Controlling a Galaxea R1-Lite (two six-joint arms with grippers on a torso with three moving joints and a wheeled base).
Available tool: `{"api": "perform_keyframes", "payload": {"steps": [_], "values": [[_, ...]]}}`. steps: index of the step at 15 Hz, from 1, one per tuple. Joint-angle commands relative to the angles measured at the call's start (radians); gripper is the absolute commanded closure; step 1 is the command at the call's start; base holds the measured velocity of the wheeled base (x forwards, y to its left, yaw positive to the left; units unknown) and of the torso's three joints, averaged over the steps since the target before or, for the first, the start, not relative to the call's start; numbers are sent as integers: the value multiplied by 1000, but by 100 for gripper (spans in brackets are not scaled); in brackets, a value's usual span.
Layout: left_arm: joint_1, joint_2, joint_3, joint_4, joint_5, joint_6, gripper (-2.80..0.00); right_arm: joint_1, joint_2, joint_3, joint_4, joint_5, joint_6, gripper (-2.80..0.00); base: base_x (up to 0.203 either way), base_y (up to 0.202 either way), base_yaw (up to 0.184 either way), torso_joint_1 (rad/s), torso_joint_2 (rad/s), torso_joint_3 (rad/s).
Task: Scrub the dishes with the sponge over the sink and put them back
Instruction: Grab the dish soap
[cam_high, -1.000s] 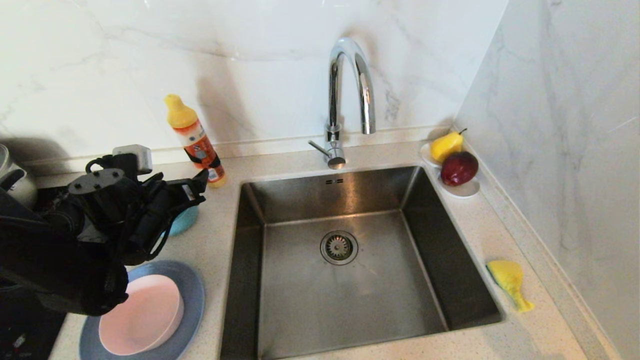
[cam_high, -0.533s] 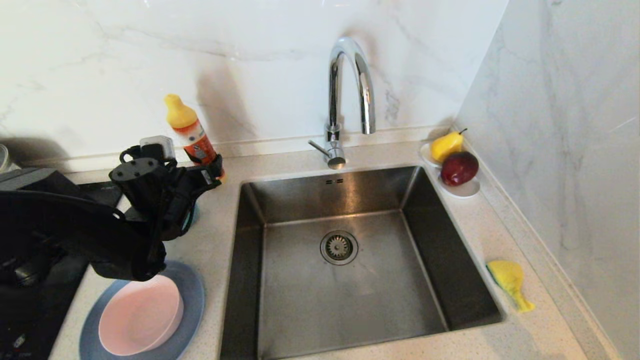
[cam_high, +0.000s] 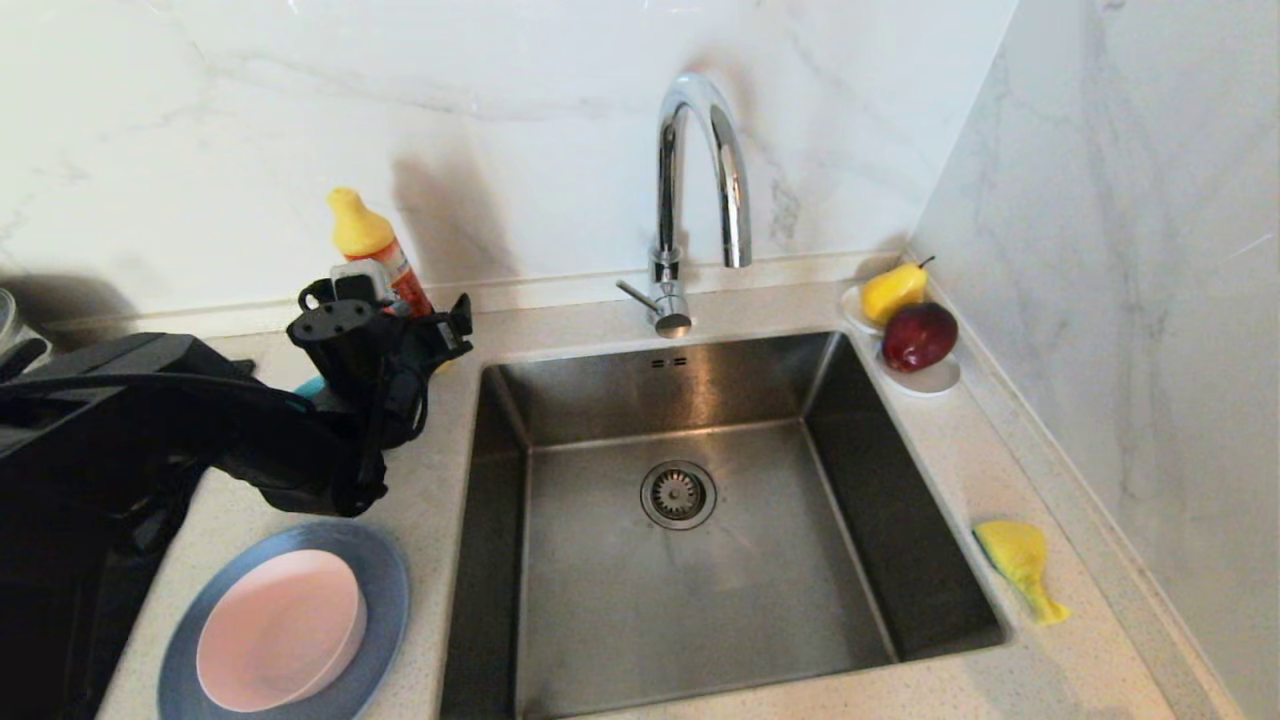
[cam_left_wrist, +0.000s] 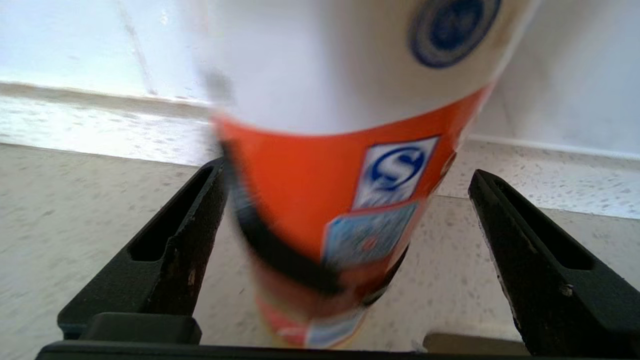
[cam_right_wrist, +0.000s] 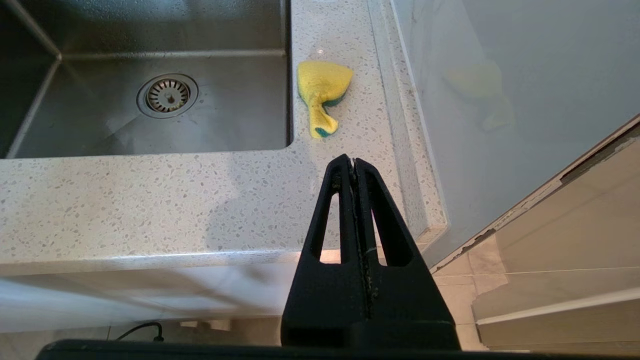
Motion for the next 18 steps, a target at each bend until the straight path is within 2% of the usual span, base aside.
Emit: {"api": "perform_keyframes", "payload": {"steps": [1,10,13,15,18], "values": [[0,21,-67,23,4,-2,-280,0,-1,0,0,0,-1,0,0,0,0,0,0,0],[1,70,-222,127,5,0,-280,1,-1,0,-1,0,-1,0,0,0,0,0,0,0],[0,67,-226,143,8,-2,-280,0,-1,0,0,0,-1,0,0,0,0,0,0,0],[0,71,-226,144,32,0,0,0,0,0,-1,0,-1,0,0,0,0,0,0,0],[0,73,-221,140,34,0,0,0,0,0,-1,0,0,0,0,0,0,0,0,0]]}}
